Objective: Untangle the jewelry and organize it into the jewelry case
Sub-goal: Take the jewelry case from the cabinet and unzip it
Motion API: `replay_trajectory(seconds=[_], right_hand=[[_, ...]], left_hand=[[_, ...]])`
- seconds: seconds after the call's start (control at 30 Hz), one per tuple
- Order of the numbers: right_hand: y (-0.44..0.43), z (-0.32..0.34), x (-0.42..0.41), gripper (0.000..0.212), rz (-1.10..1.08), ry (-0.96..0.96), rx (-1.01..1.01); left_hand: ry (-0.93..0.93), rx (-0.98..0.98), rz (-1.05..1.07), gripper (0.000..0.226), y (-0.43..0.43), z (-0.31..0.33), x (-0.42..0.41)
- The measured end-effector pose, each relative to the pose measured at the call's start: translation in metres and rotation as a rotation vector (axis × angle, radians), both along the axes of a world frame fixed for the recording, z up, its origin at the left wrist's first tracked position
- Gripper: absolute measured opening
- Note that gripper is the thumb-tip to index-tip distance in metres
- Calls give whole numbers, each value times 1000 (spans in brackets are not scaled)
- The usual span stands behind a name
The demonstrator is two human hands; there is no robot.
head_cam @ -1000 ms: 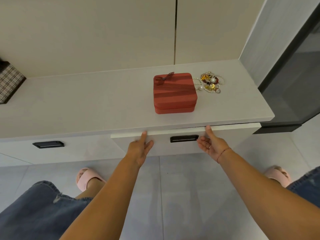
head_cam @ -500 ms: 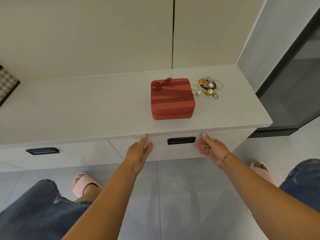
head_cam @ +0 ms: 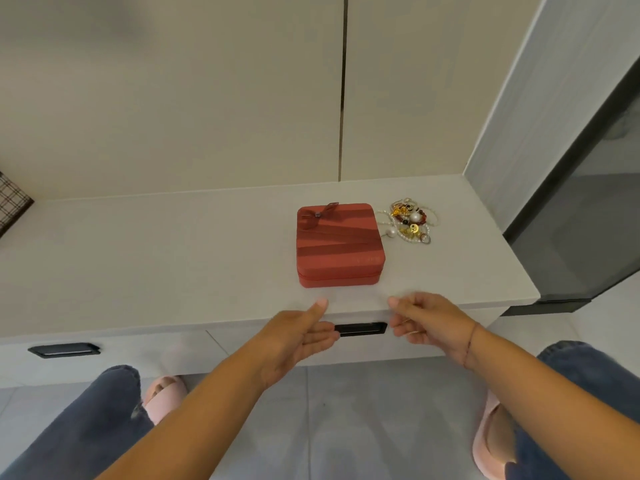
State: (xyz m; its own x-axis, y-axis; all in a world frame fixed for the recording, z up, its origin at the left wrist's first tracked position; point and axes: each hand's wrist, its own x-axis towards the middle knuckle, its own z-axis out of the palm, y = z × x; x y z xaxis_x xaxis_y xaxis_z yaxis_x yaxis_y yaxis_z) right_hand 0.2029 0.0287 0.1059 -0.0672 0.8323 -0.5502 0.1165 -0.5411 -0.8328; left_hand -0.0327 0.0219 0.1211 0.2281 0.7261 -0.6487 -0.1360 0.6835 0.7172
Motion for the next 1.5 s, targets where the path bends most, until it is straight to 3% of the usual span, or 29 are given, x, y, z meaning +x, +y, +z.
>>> replay_trajectory(seconds=[0.13,0.27,0.4,0.53,0.73,0.93,1.03,1.17,1.33,1.5], right_hand=[[27,23,-8,28,-40,-145,252],[55,21,-11,50,13,-277,420],[71,6,-17,77,157,-269,493],[80,2,-23,77,183,-257,520],[78,2,-26,77,152,-144,502],[65,2,-36,76,203,-156,513],[76,8,-31,80,178,-59,452],[121,7,-11,49,66,1,440],[162,-9,-17,33,131,121,355],[173,-13,-25,33,186,157,264]], left_hand=[[256,240,-31,33,18,16,-3],[479,471,186,27,57,14,-13],[461,482,255,35,97,-2,-18],[329,497,150,56,108,-11,-10],[206,515,74,56,97,-18,5],[254,533,45,67,76,-11,-8],[345,598,-32,81,68,-13,-17],[614,772,-249,118,70,-21,-25],[687,827,-247,120,71,-22,-27],[694,887,-253,114,71,-27,-28]])
